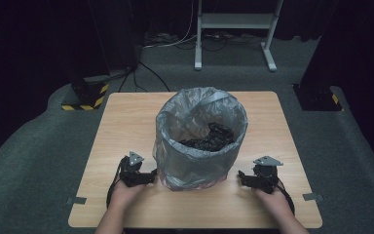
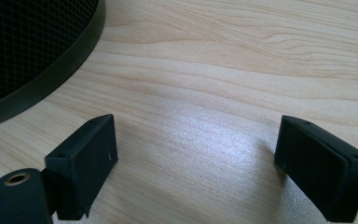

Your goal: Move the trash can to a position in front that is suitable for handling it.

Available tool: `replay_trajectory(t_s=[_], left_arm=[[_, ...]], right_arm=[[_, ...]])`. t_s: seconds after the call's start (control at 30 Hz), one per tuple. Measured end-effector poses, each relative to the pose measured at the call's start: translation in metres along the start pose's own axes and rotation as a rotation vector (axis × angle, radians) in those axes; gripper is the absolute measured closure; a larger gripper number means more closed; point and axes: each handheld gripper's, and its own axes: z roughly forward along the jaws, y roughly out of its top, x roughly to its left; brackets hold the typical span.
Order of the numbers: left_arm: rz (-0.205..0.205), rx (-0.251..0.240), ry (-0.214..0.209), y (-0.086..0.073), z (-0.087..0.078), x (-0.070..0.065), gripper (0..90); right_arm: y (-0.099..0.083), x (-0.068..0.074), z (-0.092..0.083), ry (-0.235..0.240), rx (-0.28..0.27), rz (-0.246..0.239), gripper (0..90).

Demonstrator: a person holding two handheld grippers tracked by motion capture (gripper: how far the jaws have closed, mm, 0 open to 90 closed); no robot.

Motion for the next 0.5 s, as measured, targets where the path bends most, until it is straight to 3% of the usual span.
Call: replay_trajectory(t_s=[0.23,0.33,0.5], left_arm=[[0.003,0.0,0.006,-0.0006,-0.0006,-0.0006,13.9],[0.0,0.001,0.017,-0.0004,-0.0007,-0.0015,13.9],[-0.003,0.013,0.02,0.0008,-0.0014,-0.0025,14.3]], right_arm=[[-0.0001,0.001,-0.0002,-0.006,0.001,0.011,11.6],[0.003,0.0013,-0.0011,0.001,0.027,0.011,13.5],[0.0049,0.0021,-0.0047,-0.003,0.009,0.008,13.6]])
